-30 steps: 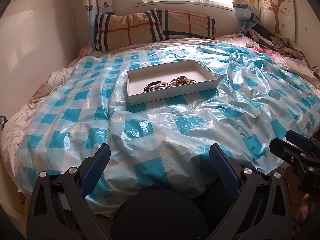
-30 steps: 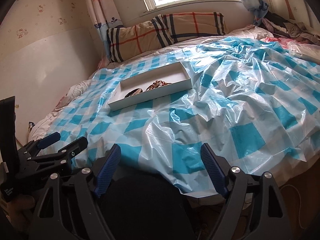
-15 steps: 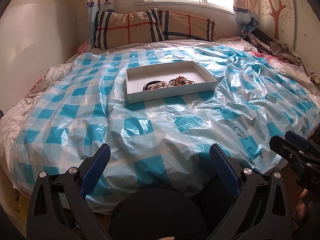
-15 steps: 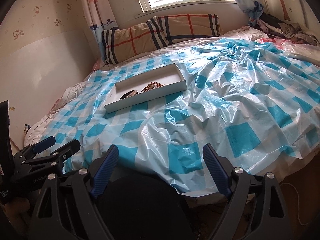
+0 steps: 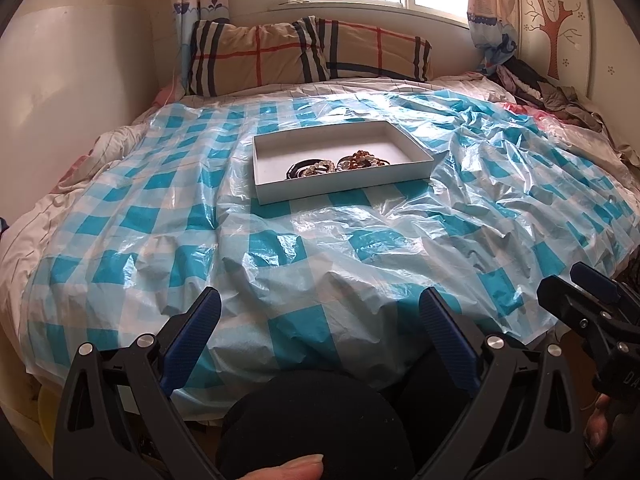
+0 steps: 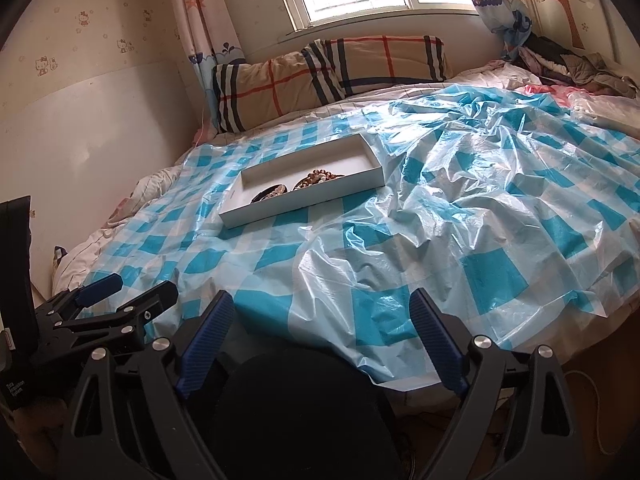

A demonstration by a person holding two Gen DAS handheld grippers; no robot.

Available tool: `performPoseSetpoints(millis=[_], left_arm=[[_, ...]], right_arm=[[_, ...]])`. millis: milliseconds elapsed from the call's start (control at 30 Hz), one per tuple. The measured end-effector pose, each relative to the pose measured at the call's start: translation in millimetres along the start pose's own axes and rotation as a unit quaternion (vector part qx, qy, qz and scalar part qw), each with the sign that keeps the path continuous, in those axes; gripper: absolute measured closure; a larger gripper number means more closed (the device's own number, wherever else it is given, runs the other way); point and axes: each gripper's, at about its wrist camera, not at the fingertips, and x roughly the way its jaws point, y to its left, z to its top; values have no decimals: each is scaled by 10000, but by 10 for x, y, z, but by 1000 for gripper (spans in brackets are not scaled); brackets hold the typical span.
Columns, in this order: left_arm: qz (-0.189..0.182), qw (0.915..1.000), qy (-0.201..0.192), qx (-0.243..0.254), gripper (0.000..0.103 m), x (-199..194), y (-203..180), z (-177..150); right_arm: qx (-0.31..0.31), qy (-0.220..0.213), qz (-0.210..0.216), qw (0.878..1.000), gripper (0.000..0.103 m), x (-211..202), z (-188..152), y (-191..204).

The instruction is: Organize jewelry

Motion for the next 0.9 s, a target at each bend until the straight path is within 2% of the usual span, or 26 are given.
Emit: performPoseSetpoints(millis=[900], left_arm=[[27,10000,-7,17,8,2,22,6]], right_arm=[[-172,-170,-91,9997,13,-75,-7,36]])
